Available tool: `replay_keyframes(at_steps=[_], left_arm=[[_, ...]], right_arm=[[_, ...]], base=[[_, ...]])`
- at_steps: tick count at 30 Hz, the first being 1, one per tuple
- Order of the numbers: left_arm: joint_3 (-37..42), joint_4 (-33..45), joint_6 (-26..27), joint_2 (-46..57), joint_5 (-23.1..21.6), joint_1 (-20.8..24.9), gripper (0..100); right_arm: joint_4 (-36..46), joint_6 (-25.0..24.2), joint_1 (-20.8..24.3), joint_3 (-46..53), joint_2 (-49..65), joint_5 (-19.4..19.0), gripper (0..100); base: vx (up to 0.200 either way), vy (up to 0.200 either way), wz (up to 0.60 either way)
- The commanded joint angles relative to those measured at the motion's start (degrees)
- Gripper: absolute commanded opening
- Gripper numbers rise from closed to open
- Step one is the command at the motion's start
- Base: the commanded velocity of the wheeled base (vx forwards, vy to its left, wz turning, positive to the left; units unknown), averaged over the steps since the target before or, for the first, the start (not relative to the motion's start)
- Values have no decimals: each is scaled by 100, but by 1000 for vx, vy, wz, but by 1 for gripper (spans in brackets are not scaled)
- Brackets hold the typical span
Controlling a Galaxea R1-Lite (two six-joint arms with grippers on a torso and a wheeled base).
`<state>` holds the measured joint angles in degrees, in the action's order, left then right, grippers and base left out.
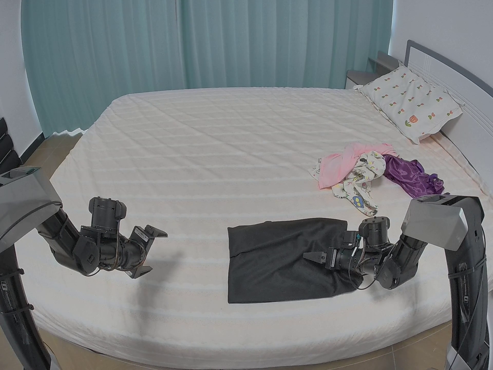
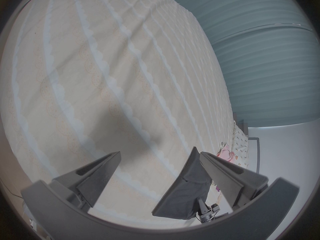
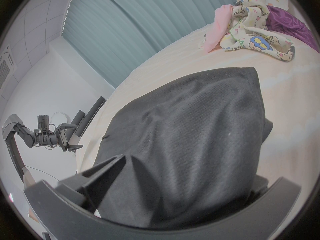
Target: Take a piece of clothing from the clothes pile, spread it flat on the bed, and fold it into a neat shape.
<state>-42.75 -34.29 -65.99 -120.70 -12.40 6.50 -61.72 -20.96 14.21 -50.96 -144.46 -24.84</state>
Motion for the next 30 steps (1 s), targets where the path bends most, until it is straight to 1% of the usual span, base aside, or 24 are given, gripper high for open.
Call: replay_keyframes(at_steps=[1, 4, 5, 6, 7, 8, 10, 12, 17, 21, 24, 26, 27, 28, 30], left_arm=[[-5, 1, -2, -6, 1, 1, 100], [-5, -7, -2, -6, 1, 1, 100], [-5, -7, -2, -6, 1, 1, 100], [-5, -7, -2, -6, 1, 1, 100], [-5, 1, -2, -6, 1, 1, 100], [-5, 1, -2, -6, 1, 1, 100], [-5, 1, -2, -6, 1, 1, 100], [-5, -7, -2, -6, 1, 1, 100], [4, 1, -2, -6, 9, 1, 100], [4, -7, -2, -6, 9, 1, 100], [-5, -7, -2, -6, 9, 1, 100], [-5, -7, -2, -6, 9, 1, 100], [-5, 1, -11, -6, 1, 1, 100], [-5, -7, -11, -6, 1, 1, 100], [-5, 1, -11, -6, 1, 1, 100]], right_arm=[[-15, -40, 2, -90, -100, -3, 0], [-42, -181, -6, -90, -65, -38, 0], [-59, -330, -15, -90, -65, -38, 0], [-59, -330, -15, -90, -65, -38, 0], [-121, -699, -15, -81, -56, -56, 0], [-174, -902, -15, -55, -47, -73, 0], [-376, -1156, -68, 16, -47, -161, 0], [-587, -1271, -129, 112, -56, -214, 0], [-1017, -1464, -314, 481, 76, -258, 0], [-1096, -1490, -349, 798, 339, -214, 0], [-1105, -1499, -463, 807, 366, -258, 0], [-1105, -1499, -463, 807, 366, -258, 0], [-1123, -1613, -499, 842, 269, -284, 0], [-1132, -1622, -499, 851, 216, -293, 0], [-1263, -1649, -499, 868, 190, -293, 0]], base=[[0, 0, 0], [0, 0, 0], [0, 0, 0], [0, 0, 0], [0, 0, 0], [0, 0, 0], [0, 0, 0], [0, 0, 0], [0, 0, 0], [0, 0, 0], [0, 0, 0], [0, 0, 0], [0, 0, 0], [0, 0, 0], [0, -200, 0]])
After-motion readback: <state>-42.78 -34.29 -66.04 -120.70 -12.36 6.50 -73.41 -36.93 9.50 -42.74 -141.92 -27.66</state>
